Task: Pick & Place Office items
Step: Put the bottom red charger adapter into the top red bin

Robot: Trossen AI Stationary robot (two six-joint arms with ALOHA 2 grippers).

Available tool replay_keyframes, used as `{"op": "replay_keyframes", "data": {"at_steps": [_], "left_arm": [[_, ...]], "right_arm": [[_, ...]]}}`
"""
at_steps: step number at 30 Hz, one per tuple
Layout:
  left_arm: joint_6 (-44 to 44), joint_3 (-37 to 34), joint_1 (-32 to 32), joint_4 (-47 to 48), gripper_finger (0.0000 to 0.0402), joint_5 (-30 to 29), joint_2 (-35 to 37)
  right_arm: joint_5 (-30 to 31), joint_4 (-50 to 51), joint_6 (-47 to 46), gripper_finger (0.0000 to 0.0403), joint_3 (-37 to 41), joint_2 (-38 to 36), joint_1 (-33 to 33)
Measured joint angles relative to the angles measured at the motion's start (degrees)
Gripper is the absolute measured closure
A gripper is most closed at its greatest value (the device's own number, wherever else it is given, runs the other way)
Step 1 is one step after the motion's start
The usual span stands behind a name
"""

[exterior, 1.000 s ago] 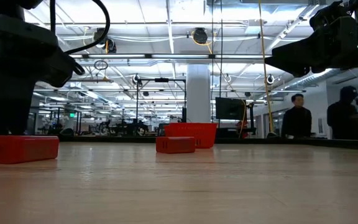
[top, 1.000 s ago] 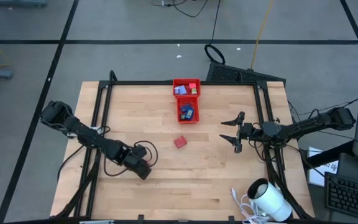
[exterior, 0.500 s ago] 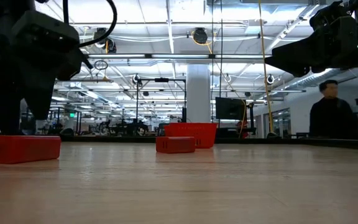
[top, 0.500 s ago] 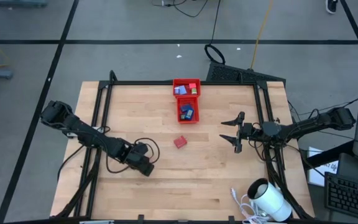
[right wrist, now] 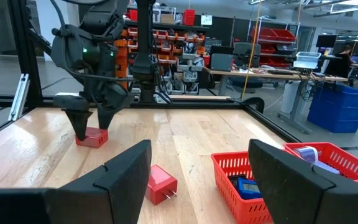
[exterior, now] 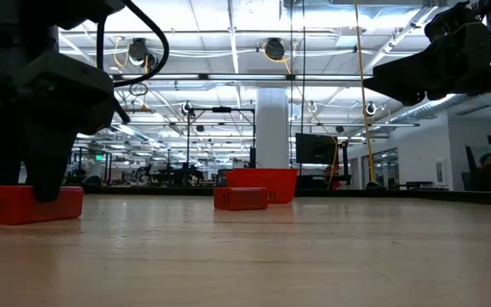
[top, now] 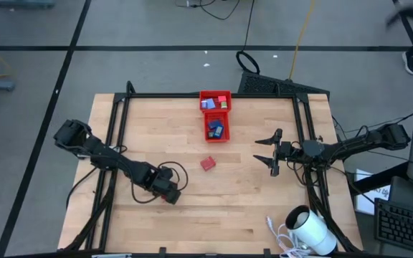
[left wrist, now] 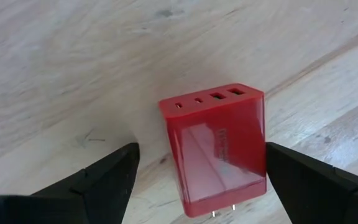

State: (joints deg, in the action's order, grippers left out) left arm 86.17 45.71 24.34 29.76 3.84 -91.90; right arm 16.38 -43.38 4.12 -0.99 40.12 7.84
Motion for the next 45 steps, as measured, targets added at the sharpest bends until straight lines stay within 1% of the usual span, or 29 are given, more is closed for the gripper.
{"op": "replay_keyframes", "data": {"at_steps": [9,13,18,26,30,35,38,43,45], "left_arm": [[0.9,0.0,0.3,3.7,0.0053,-0.9,-0.5],[0.8,0.0,0.6,3.8,0.0053,-2.2,-0.6],[-1.7,-0.1,1.3,3.1,0.0053,-3.5,-0.6],[-1.8,-0.2,1.4,3.0,0.0056,-3.9,-0.7],[-1.8,-0.3,1.0,3.1,0.0087,-3.9,-0.7],[-2.0,-0.4,0.7,3.3,0.0153,-4.4,-0.7],[-4.1,-0.3,0.7,3.2,0.0186,-5.8,-0.7],[-10.0,-0.5,0.5,3.4,0.0189,-14.4,-0.8],[-12.1,-0.5,0.5,3.3,0.0173,-16.1,-0.8]], "right_arm": [[0.0,0.0,0.0,0.014,0.0,0.0,0.0],[0.0,0.0,0.0,0.014,0.0,0.0,0.0],[0.0,0.0,0.0,0.014,0.0,0.0,0.0],[0.0,0.0,0.0,0.014,0.0,0.0,0.0],[0.0,0.0,0.0,0.014,0.0,0.0,0.0],[0.0,0.0,0.0,0.014,0.0,0.0,0.0],[0.0,0.0,0.0,0.014,0.0,0.0,0.0],[0.0,0.0,0.0,0.014,0.0,0.0,0.0],[0.0,0.0,0.0,0.014,0.0,0.0,0.0]]}}
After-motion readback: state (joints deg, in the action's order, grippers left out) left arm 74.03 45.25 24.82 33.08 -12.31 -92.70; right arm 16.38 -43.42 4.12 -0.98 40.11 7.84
